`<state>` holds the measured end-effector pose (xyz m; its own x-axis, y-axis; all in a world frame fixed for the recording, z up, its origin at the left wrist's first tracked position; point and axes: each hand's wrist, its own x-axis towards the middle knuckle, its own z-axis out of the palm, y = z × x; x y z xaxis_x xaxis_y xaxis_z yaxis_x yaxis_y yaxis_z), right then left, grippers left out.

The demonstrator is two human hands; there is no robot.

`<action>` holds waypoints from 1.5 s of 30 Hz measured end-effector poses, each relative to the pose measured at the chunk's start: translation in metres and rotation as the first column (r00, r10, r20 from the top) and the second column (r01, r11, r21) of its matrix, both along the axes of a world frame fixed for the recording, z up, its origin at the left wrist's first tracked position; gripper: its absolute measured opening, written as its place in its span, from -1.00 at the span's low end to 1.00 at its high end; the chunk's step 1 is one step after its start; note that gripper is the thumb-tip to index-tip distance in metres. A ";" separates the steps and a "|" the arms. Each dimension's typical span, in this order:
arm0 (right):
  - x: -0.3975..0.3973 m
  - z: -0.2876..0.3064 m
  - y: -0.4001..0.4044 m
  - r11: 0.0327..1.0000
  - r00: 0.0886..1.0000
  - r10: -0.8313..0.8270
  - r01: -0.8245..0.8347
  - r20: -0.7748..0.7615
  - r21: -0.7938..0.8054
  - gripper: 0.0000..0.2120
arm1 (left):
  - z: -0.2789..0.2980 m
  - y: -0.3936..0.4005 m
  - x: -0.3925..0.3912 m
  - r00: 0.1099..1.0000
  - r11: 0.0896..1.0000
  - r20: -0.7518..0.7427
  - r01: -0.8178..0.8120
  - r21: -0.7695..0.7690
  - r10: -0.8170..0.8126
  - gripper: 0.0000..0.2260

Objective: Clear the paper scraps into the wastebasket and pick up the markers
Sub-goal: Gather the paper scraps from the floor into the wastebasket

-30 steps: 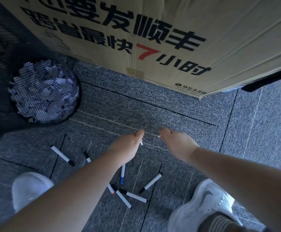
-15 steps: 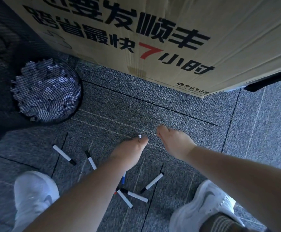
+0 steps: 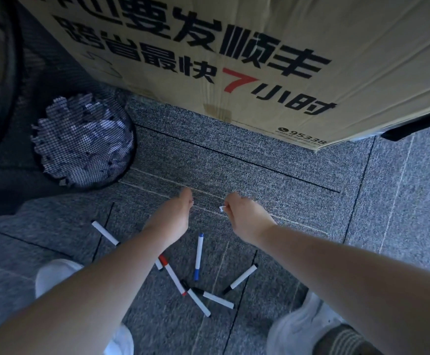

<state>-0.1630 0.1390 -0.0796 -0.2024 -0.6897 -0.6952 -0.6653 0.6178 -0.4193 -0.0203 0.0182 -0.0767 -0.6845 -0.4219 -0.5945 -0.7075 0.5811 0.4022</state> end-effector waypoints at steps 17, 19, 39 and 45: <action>0.029 0.010 -0.013 0.991 0.982 -0.072 0.090 -0.175 0.096 -0.72 | 0.005 -0.004 0.008 0.990 0.988 0.037 -0.137 0.071 0.134 -0.91; 0.032 0.010 -0.013 0.980 0.977 -0.152 0.169 -0.152 0.105 -0.73 | 0.007 -0.006 0.006 0.990 0.988 0.028 -0.140 0.068 0.139 -0.93; -0.041 0.049 -0.020 0.997 0.994 -0.070 0.071 -0.085 0.010 -0.88 | 0.034 -0.020 -0.010 1.000 1.000 -0.006 -0.010 -0.024 0.009 -0.85; -0.044 0.095 -0.039 0.999 0.995 0.037 -0.039 -0.095 -0.019 -0.83 | 0.092 -0.031 -0.025 0.998 1.000 0.056 0.019 0.007 -0.019 -0.83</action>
